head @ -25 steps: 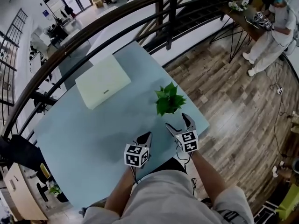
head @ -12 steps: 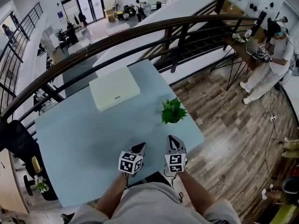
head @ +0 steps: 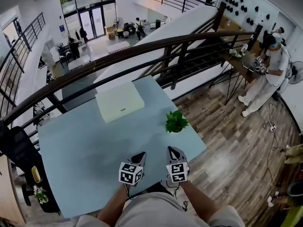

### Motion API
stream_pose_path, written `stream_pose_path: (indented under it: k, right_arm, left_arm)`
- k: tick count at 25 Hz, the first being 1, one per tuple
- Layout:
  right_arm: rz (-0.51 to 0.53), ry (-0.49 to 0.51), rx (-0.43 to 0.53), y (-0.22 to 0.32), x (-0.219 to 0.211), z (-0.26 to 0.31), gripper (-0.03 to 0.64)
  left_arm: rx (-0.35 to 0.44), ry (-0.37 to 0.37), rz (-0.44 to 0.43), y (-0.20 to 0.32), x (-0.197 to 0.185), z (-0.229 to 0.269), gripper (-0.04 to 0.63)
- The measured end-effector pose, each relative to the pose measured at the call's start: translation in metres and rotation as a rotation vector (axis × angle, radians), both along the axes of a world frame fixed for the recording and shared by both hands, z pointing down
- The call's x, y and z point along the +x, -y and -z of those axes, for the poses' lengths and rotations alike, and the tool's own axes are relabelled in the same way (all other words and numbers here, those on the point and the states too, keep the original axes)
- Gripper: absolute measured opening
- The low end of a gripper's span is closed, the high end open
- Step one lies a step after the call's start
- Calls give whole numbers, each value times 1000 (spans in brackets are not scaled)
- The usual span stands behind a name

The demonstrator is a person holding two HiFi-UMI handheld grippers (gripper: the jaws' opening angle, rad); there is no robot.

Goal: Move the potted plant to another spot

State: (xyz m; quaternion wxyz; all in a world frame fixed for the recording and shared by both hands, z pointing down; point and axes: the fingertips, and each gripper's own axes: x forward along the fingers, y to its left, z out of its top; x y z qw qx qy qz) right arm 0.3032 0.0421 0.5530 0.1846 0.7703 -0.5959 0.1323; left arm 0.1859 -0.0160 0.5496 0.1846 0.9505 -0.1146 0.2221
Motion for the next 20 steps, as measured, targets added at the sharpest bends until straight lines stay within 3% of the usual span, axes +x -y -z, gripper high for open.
stream_pose_path:
  k: [14, 20]
  right_arm:
    - [12, -35, 235, 14, -46, 113, 3]
    - [22, -149, 310, 2, -54, 163, 3]
  left_arm:
    - [165, -227, 89, 15, -37, 117, 12]
    - [210, -312, 155, 16, -57, 159, 12]
